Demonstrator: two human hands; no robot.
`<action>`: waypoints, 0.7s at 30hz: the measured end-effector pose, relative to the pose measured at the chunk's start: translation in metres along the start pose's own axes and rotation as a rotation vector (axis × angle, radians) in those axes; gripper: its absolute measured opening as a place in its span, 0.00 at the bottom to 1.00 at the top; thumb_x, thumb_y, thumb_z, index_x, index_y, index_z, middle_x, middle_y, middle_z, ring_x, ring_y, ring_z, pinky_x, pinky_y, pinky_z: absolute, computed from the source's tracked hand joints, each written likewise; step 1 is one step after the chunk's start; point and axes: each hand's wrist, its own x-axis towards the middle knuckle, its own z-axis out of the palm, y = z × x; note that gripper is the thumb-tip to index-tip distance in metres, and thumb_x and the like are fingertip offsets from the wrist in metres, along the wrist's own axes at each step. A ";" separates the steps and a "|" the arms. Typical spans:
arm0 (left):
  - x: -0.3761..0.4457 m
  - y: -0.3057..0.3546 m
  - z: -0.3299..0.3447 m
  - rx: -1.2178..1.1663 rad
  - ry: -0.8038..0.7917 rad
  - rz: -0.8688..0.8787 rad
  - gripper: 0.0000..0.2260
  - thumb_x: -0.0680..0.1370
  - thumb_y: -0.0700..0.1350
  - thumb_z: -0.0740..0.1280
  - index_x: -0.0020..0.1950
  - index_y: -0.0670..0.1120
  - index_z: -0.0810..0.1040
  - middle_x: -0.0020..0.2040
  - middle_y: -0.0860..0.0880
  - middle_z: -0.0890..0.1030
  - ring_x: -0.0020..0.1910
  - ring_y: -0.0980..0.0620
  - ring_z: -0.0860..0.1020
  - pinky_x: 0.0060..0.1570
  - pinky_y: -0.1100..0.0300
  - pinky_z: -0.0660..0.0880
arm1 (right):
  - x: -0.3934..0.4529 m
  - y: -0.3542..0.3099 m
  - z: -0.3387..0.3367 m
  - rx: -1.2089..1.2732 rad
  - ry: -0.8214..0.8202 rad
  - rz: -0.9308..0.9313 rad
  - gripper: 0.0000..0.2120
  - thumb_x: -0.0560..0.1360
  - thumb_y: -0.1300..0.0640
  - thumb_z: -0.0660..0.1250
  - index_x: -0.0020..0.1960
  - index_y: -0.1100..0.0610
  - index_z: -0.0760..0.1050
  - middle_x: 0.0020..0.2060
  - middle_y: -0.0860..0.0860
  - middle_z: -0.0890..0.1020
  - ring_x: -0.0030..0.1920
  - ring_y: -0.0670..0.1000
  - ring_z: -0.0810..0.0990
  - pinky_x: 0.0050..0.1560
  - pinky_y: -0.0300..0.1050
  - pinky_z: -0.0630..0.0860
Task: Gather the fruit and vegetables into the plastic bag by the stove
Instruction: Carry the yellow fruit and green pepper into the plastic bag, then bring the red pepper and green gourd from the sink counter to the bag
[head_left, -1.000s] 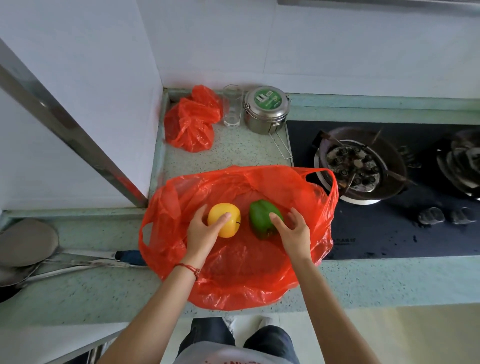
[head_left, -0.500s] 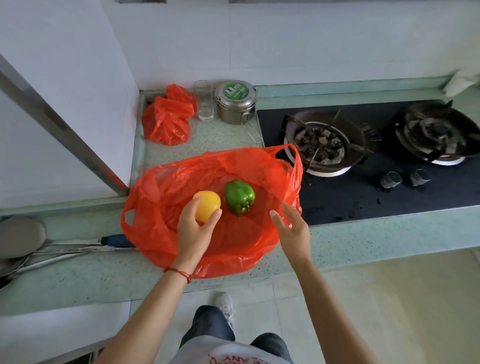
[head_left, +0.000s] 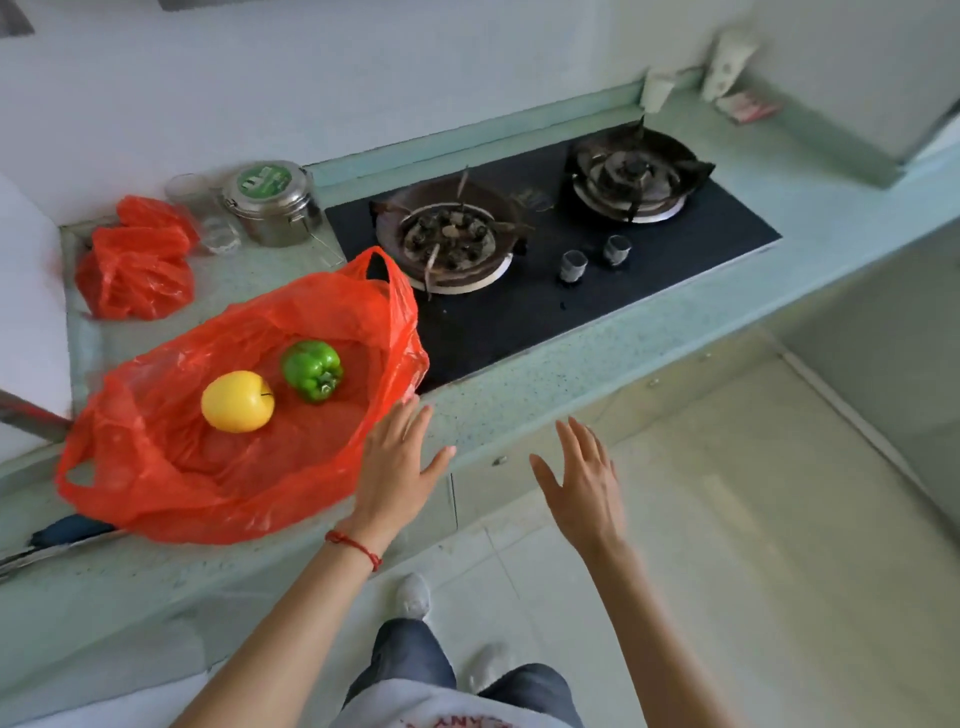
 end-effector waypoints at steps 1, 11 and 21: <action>0.003 0.009 0.005 0.024 -0.040 0.045 0.29 0.74 0.58 0.56 0.64 0.38 0.73 0.65 0.38 0.74 0.65 0.39 0.72 0.64 0.44 0.68 | -0.006 0.011 -0.005 -0.001 0.016 0.051 0.29 0.77 0.43 0.57 0.72 0.57 0.61 0.72 0.56 0.64 0.73 0.56 0.60 0.71 0.52 0.59; 0.038 0.108 0.055 0.110 -0.277 0.456 0.29 0.73 0.59 0.54 0.65 0.40 0.73 0.65 0.39 0.74 0.66 0.39 0.72 0.62 0.43 0.69 | -0.081 0.090 -0.040 0.026 0.274 0.513 0.32 0.74 0.39 0.52 0.68 0.61 0.67 0.68 0.60 0.71 0.69 0.60 0.67 0.66 0.55 0.67; 0.064 0.185 0.094 0.036 -0.407 0.796 0.34 0.72 0.62 0.49 0.70 0.42 0.67 0.70 0.41 0.69 0.71 0.42 0.65 0.68 0.47 0.62 | -0.138 0.117 -0.053 0.022 0.485 0.889 0.29 0.74 0.44 0.57 0.68 0.62 0.68 0.67 0.60 0.71 0.69 0.60 0.68 0.64 0.55 0.68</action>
